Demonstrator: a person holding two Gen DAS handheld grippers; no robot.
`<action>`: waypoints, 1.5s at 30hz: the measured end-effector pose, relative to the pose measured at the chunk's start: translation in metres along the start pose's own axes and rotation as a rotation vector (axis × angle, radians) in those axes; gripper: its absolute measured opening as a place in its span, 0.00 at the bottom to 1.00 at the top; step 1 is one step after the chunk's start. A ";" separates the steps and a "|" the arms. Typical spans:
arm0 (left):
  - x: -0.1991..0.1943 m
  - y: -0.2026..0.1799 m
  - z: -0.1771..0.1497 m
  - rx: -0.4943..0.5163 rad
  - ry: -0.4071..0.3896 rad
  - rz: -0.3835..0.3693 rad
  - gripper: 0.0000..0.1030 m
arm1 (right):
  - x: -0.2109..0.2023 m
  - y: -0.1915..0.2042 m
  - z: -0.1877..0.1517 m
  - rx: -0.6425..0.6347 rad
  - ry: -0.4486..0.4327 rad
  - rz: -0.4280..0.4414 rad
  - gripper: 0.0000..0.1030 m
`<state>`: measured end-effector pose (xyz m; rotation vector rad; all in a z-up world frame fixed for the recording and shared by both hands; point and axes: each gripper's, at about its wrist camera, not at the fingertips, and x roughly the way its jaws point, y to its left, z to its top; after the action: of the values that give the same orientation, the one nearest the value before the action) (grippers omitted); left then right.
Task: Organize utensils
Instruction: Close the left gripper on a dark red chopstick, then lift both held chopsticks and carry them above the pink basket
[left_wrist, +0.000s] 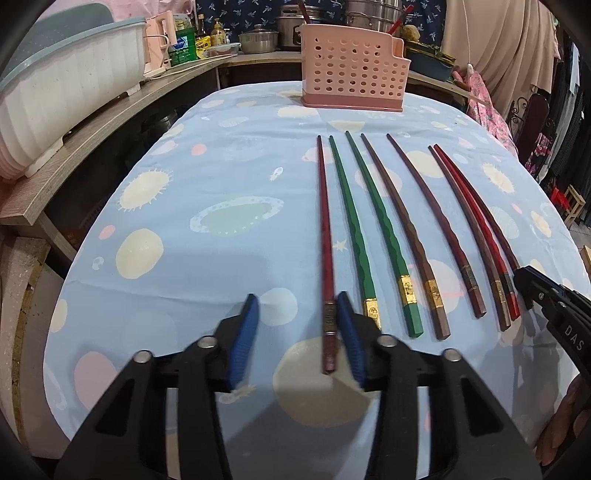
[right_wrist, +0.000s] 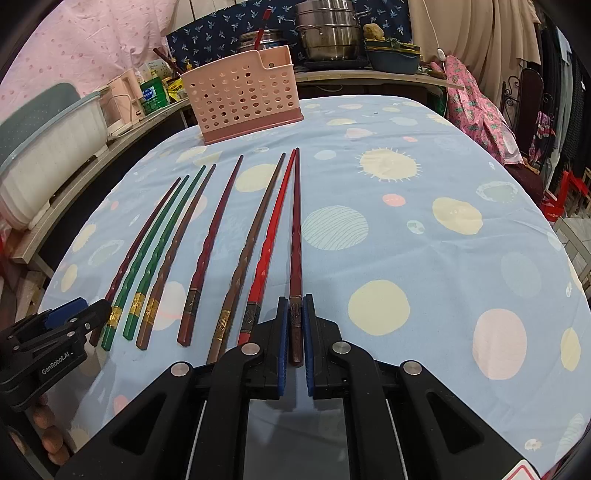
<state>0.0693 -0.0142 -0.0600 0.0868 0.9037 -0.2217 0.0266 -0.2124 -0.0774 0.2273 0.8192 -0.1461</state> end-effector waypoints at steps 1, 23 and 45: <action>0.000 0.002 0.001 -0.005 0.004 -0.011 0.21 | 0.000 0.000 0.000 0.002 0.001 0.002 0.06; -0.052 0.029 0.057 -0.108 -0.091 -0.118 0.07 | -0.052 -0.015 0.059 0.046 -0.141 0.025 0.06; -0.094 0.033 0.218 -0.118 -0.337 -0.098 0.07 | -0.097 -0.035 0.201 0.074 -0.391 0.087 0.06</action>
<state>0.1876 -0.0040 0.1479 -0.1027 0.5842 -0.2648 0.0955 -0.2938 0.1212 0.2925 0.4149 -0.1339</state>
